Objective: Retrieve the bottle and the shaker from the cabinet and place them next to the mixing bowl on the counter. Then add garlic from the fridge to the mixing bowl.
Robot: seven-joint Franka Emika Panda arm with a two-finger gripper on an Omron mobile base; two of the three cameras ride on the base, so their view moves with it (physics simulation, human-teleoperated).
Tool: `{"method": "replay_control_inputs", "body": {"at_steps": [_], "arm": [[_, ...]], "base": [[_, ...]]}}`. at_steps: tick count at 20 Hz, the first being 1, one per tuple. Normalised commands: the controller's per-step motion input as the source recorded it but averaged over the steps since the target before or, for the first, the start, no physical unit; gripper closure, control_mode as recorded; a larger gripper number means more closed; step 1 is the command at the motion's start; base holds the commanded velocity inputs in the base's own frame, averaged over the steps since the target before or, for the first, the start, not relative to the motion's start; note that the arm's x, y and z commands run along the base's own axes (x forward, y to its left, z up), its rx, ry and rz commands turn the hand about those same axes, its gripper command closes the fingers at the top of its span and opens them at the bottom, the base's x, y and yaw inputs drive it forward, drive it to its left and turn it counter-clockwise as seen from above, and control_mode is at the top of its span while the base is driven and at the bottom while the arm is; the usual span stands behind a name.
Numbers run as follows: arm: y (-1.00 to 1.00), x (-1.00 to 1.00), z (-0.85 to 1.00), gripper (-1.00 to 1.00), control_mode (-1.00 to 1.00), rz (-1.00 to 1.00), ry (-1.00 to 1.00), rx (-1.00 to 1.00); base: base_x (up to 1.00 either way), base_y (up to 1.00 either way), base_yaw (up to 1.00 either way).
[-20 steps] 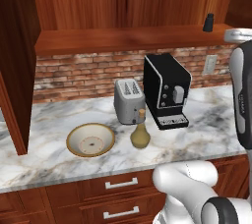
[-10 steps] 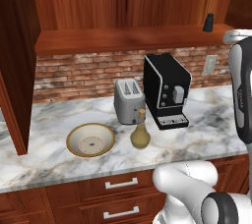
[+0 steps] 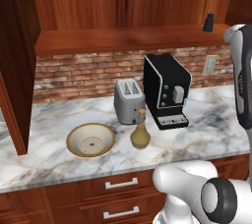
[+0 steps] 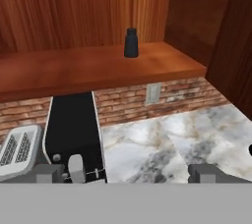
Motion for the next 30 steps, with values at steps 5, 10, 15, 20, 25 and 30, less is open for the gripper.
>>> {"method": "replay_control_inputs", "body": {"at_steps": [5,10,15,20,25,30], "arm": [[-0.14,0.06,-0.12,-1.0,-1.0,0.0,-0.12,0.0],[-0.11,0.1,-0.05,-1.0,-1.0,0.0,-0.11,0.0],[-0.04,0.23,0.01,-1.0,-1.0,0.0,0.0,0.0],[-0.08,0.26,0.05,-1.0,-1.0,0.0,0.02,0.0],[-0.18,0.23,0.01,-1.0,-1.0,0.0,0.0,0.0],[-0.14,0.24,0.0,-1.0,-1.0,0.0,0.0,0.0]], "base": [[0.0,0.0,0.0],[0.0,0.0,0.0],[0.0,0.0,0.0],[0.0,0.0,0.0],[0.0,0.0,0.0],[0.0,0.0,0.0]]}}
